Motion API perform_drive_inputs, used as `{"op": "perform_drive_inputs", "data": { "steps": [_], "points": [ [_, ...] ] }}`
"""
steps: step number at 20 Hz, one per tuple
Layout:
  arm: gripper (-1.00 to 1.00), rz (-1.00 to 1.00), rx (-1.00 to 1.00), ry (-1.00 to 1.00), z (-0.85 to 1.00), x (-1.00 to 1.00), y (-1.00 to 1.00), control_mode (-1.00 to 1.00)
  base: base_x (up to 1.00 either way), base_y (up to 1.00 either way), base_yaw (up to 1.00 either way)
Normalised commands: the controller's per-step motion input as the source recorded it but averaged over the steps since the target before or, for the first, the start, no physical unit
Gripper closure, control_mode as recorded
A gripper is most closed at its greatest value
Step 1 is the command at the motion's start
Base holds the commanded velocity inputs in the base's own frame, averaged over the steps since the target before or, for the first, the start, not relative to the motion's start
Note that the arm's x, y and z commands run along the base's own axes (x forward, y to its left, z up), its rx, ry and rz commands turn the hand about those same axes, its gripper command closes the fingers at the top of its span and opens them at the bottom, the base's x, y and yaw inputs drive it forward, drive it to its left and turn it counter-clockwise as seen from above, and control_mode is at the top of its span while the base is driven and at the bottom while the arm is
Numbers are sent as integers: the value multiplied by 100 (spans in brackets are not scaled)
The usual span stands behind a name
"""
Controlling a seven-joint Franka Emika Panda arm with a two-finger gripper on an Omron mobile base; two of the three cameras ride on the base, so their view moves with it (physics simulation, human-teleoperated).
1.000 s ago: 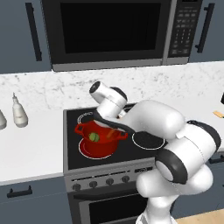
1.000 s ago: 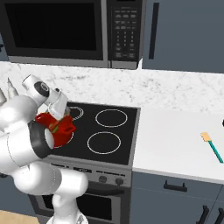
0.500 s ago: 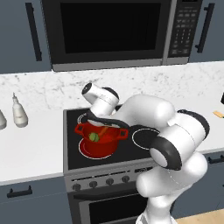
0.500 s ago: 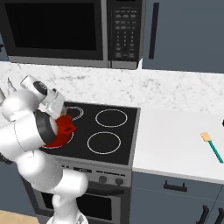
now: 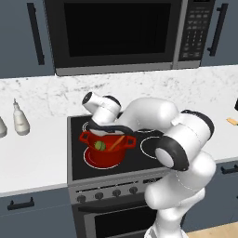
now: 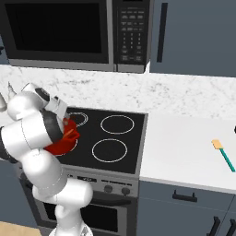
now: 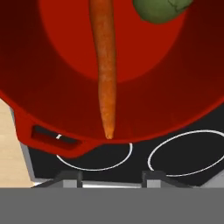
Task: Put the lime and carrot in the pot. Retrieve the spatula and lightly stir the vegetables in the pot.
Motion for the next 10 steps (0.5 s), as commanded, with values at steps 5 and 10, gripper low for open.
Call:
{"op": "perform_drive_inputs", "data": {
  "steps": [5, 10],
  "points": [
    [-100, 0, 0, -4, 23, -12, 0, -100, 0, 0, 0],
    [-100, -3, 8, -5, 80, -70, -27, -100, 0, 0, 0]
  ]
}}
